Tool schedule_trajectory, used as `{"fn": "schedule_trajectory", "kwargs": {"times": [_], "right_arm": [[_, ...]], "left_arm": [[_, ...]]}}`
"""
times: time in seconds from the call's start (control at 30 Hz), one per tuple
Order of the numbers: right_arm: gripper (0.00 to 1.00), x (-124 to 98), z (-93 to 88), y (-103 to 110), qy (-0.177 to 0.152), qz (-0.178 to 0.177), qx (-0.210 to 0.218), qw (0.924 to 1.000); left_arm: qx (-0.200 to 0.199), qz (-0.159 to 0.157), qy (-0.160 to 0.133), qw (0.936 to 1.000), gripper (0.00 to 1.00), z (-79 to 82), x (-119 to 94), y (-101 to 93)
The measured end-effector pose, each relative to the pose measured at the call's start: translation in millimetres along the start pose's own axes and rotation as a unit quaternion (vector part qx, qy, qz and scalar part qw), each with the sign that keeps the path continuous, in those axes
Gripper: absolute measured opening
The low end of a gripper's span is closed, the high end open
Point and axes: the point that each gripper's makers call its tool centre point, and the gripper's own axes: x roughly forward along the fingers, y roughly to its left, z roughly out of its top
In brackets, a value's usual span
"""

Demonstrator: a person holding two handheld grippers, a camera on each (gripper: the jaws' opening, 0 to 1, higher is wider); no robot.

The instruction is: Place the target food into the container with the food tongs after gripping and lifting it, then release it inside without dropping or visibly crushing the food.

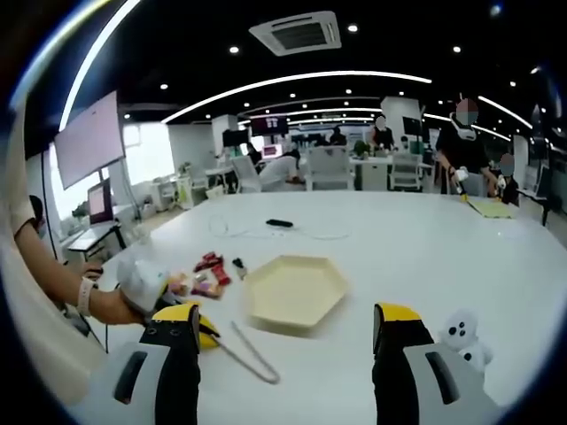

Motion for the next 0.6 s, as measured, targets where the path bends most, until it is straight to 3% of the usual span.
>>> {"fn": "schedule_trajectory", "kwargs": {"times": [0.33,0.6], "right_arm": [[0.81,0.8,1.6,-0.6,0.0,0.001,-0.003,1.0],[0.8,-1.5,-0.6,-0.8,0.003,-0.001,-0.002,1.0]], "left_arm": [[0.023,0.004,0.003,0.9997,0.1,-0.4,-0.2,-1.4],[0.09,-0.012,0.018,0.9957,0.09,0.9,-0.4,-5.9]]}}
